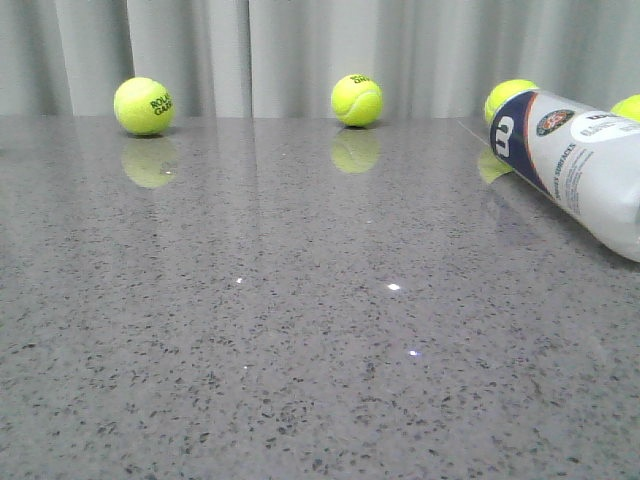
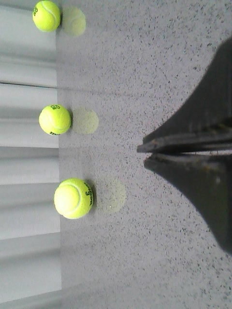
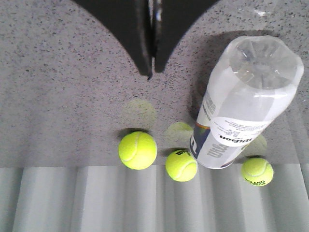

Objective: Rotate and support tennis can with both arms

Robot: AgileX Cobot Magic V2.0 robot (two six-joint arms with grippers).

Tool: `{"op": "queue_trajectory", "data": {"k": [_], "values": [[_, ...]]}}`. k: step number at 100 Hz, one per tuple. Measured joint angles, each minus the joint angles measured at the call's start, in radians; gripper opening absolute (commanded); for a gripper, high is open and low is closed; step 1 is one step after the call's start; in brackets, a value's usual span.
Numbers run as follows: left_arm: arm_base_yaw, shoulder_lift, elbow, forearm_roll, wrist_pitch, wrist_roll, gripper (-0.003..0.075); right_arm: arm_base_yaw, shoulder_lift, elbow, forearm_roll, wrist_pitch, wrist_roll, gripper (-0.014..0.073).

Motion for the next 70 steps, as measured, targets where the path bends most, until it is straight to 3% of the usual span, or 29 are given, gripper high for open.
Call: {"op": "queue_trajectory", "data": {"k": [70], "values": [[0.0,0.0,0.0,0.0,0.0,0.0,-0.0019,0.0,0.0,0.0,0.0,0.021,0.0,-0.0062]]}}
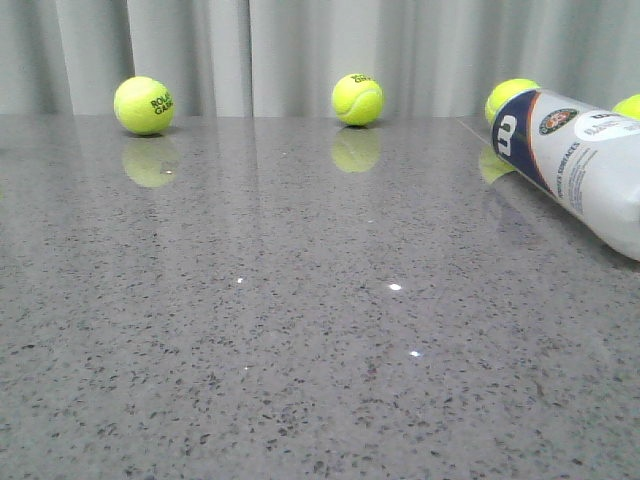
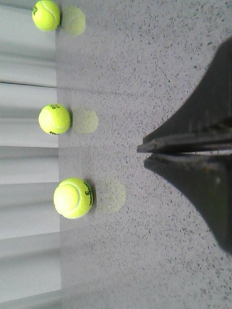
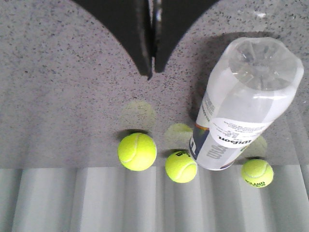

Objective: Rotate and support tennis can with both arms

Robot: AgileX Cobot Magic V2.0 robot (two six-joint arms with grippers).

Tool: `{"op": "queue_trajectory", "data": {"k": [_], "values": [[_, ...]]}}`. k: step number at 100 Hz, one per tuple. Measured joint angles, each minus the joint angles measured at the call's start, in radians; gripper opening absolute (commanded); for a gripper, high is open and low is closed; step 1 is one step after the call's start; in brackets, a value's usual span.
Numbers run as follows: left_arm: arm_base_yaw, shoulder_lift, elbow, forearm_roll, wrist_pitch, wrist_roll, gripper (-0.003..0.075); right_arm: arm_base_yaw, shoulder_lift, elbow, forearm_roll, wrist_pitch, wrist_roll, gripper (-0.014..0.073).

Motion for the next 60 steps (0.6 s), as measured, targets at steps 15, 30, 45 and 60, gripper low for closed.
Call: {"op": "queue_trajectory", "data": {"k": [15,30,45,60], "values": [[0.0,0.0,0.0,0.0,0.0,0.0,-0.0019,0.0,0.044,-0.089,0.0,0.127,0.0,-0.0062],[0.0,0.0,0.0,0.0,0.0,0.0,-0.0019,0.0,0.187,-0.261,0.0,0.226,0.0,-0.0062],[0.0,0.0,0.0,0.0,0.0,0.0,-0.0019,0.0,0.382,-0.447,0.0,0.332,0.0,-0.0062],[0.0,0.0,0.0,0.0,0.0,0.0,-0.0019,0.0,0.565,-0.62,0.007,0.458,0.0,-0.006]]}}
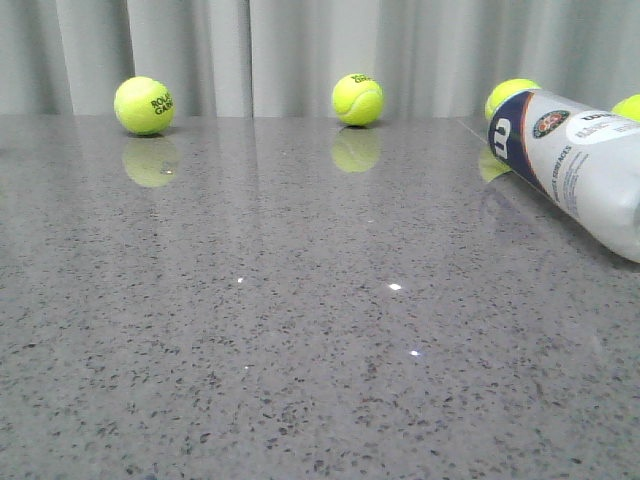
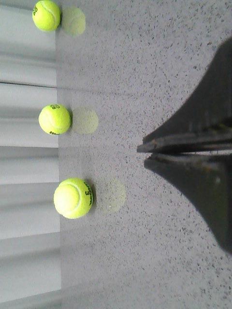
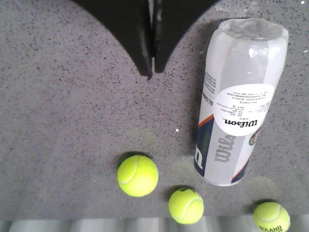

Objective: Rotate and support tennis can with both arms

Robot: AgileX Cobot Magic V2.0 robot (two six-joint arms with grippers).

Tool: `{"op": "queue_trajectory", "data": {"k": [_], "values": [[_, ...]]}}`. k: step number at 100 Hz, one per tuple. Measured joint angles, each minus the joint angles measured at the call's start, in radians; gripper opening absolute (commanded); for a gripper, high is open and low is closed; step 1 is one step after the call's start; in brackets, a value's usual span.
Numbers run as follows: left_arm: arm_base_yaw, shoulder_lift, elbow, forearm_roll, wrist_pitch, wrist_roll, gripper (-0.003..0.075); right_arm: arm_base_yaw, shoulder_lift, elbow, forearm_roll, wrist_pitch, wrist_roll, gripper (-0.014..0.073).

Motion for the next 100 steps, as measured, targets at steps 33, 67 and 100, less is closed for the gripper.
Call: {"op": "queue_trajectory", "data": {"k": [33,67,100], "values": [[0.0,0.0,0.0,0.0,0.0,0.0,-0.0019,0.039,0.366,-0.3,0.006,0.257,-0.035,0.0602],[0.0,0.0,0.0,0.0,0.0,0.0,-0.0019,0.14,0.637,-0.507,0.136,0.336,-0.045,0.0631],[0.0,0.0,0.0,0.0,0.0,0.0,-0.0019,0.152,0.932,-0.605,0.24,0.321,-0.045,0.0631]]}}
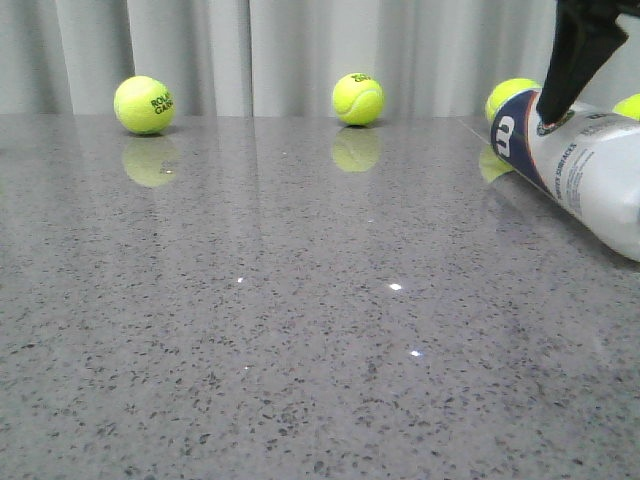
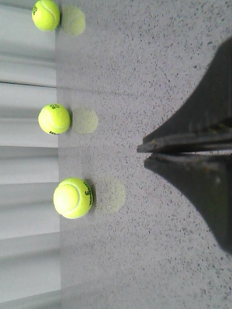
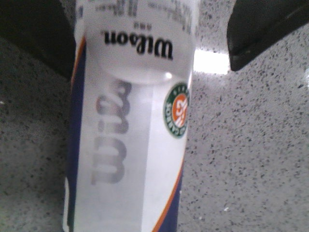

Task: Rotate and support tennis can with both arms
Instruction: 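Lower the right gripper onto the Wilson can and grasp it, then drag the can with the right gripper toward the table center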

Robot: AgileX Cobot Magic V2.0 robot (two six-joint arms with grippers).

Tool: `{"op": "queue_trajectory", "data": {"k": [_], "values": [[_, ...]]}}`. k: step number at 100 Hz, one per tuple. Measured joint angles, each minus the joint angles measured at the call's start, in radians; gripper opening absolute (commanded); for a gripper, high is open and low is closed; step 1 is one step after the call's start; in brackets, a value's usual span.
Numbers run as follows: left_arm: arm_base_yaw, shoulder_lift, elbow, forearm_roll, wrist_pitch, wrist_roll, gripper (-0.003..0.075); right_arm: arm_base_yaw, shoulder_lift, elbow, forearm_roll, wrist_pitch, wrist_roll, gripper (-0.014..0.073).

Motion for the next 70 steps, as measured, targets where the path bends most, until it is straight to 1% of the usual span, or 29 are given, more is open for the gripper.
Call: {"op": "queue_trajectory", "data": {"k": [24,31,43,48,54,64,70], "values": [[0.0,0.0,0.0,0.0,0.0,0.0,-0.0019,-0.002,0.16,-0.049,0.004,-0.006,0.0,0.062],[0.0,0.0,0.0,0.0,0.0,0.0,-0.0019,-0.002,0.18,-0.065,0.004,0.005,0.0,0.0547],[0.0,0.0,0.0,0.0,0.0,0.0,-0.0019,-0.002,0.19,-0.094,0.004,0.032,0.0,0.0348],[0.0,0.0,0.0,0.0,0.0,0.0,-0.0019,-0.002,0.19,-0.111,0.004,0.047,-0.005,0.0292],[0.0,0.0,0.0,0.0,0.0,0.0,-0.0019,0.002,0.19,-0.143,0.004,0.074,-0.021,0.0262],[0.0,0.0,0.0,0.0,0.0,0.0,-0.0019,0.026,0.19,-0.21,0.003,0.119,-0.083,0.0263],[0.0,0.0,0.0,0.0,0.0,0.0,-0.0019,0.052,0.19,-0.259,0.002,0.142,-0.142,0.0263]]}}
